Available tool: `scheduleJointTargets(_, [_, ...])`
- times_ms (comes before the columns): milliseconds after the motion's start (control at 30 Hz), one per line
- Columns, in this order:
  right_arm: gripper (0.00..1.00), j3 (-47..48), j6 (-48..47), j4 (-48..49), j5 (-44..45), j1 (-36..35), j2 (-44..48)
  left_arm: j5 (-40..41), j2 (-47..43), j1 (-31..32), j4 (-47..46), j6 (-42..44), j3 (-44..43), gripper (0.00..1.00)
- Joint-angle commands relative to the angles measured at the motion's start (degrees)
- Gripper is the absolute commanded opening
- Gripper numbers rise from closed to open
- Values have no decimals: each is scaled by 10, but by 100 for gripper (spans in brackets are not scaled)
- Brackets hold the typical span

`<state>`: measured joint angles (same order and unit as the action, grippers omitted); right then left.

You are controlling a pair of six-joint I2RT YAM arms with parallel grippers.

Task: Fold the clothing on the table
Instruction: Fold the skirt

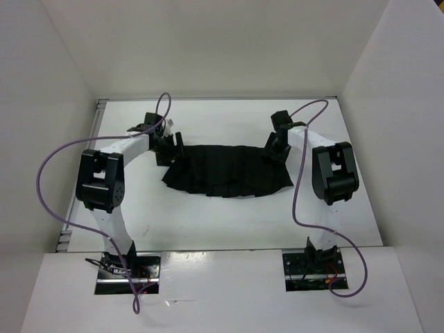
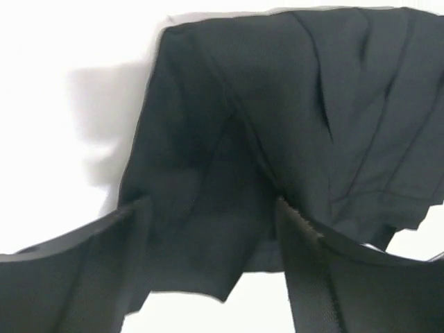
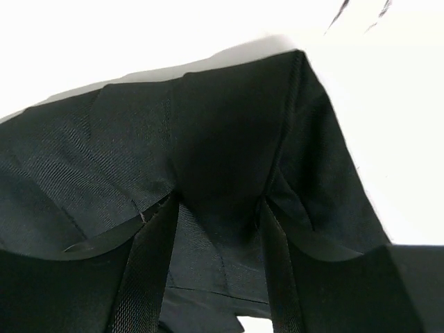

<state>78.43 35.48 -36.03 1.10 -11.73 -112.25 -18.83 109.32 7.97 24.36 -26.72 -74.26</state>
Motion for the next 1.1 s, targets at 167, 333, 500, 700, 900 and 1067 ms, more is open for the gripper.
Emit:
scheduleJointTargets(167, [55, 27, -34, -22, 3, 7, 119, 28, -83, -22, 42, 49, -48, 91])
scheduleJointTargets(333, [55, 32, -40, -54, -10, 7, 174, 27, -52, -22, -9, 55, 0, 91])
scheduleJointTargets(500, [55, 44, -51, -76, -10, 7, 218, 52, -16, -27, -34, 60, 5, 91])
scheduleJointTargets(700, [55, 37, -51, -86, -10, 7, 237, 20, 17, -33, -41, 60, 10, 92])
scheduleJointTargets(900, [56, 25, -51, -86, -10, 7, 237, -109, 23, -33, -51, 60, 31, 92])
scheduleJointTargets(1067, [56, 25, -51, -86, -10, 7, 237, -125, 34, -33, -62, 53, 61, 92])
